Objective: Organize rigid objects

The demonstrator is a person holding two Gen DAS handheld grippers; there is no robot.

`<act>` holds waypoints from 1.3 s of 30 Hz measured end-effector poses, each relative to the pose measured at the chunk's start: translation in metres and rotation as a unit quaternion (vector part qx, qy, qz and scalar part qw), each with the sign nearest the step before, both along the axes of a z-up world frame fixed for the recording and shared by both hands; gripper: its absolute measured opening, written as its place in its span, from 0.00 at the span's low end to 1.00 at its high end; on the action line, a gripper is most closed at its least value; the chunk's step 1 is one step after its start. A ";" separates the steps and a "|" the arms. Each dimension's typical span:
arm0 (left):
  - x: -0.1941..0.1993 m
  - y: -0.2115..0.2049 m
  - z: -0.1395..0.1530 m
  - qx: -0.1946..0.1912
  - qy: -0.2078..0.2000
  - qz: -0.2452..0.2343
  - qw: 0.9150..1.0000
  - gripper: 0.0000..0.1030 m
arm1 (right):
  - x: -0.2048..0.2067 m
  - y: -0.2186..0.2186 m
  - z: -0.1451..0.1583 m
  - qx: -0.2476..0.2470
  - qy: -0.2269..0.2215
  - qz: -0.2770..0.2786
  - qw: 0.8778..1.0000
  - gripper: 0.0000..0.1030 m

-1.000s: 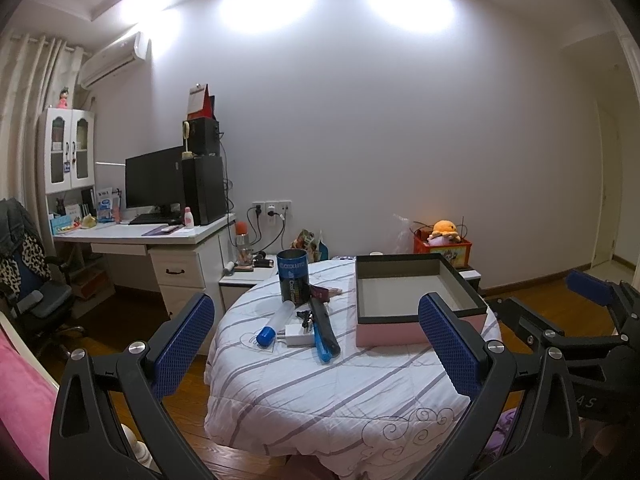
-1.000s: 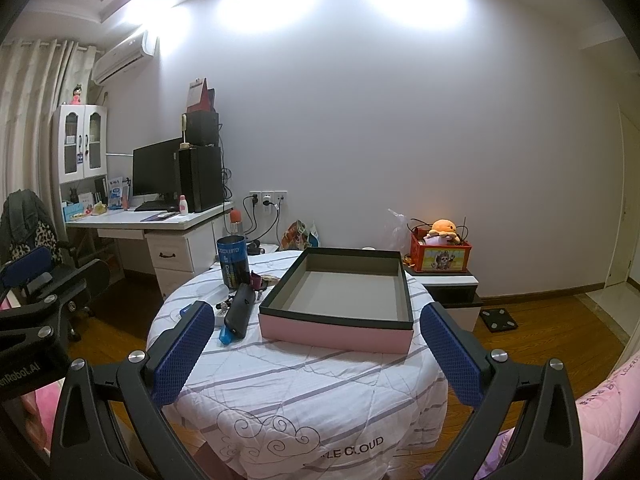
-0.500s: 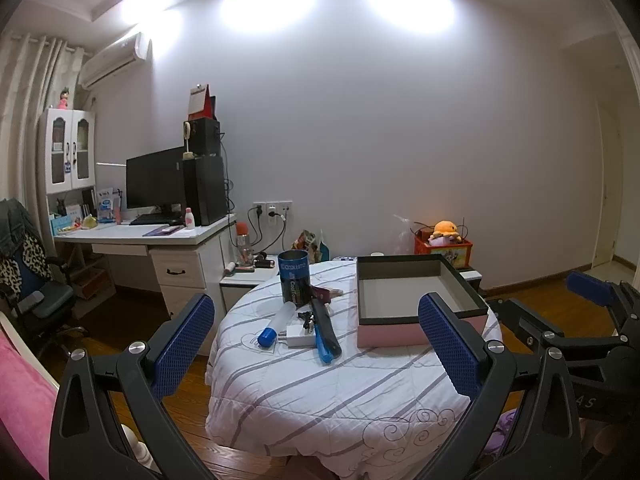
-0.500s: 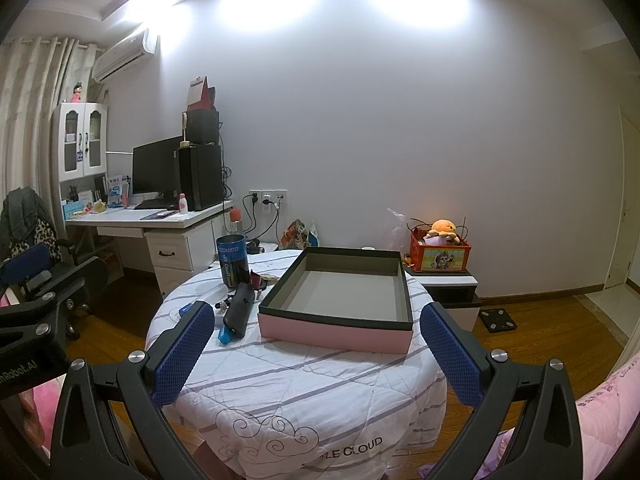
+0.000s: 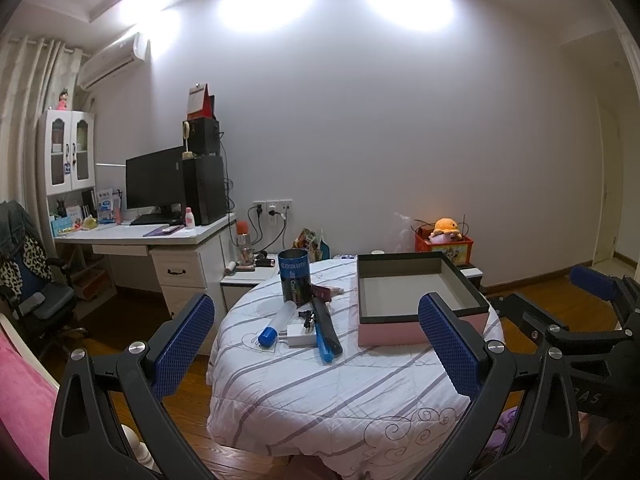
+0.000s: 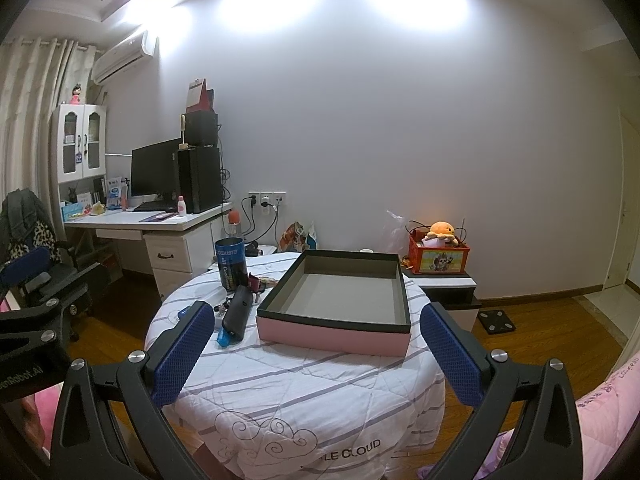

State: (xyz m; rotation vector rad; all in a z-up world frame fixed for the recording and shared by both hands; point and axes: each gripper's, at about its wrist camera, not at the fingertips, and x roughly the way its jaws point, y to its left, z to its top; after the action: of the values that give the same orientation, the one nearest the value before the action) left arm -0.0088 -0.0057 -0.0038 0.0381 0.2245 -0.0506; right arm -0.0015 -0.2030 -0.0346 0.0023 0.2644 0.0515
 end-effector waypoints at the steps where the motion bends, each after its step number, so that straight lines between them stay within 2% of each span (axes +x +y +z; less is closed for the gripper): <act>1: 0.000 0.000 0.000 0.000 0.000 0.000 1.000 1.00 | 0.000 0.000 0.000 0.000 0.000 0.000 1.000 1.00; 27: 0.007 0.004 -0.005 0.014 0.013 0.009 1.000 1.00 | 0.001 -0.002 -0.001 -0.001 0.005 -0.003 1.000 1.00; 32: 0.028 0.000 -0.010 0.023 0.020 0.013 0.999 1.00 | 0.010 -0.011 -0.007 0.003 0.011 -0.012 1.000 1.00; 39: 0.081 -0.004 -0.035 0.050 0.077 0.014 0.996 1.00 | 0.045 -0.036 -0.023 0.015 0.043 -0.042 0.998 1.00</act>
State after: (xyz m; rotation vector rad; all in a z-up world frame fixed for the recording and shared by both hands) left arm 0.0717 -0.0099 -0.0383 0.1312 0.3812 -0.0149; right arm 0.0433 -0.2390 -0.0575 0.0458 0.3502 -0.0276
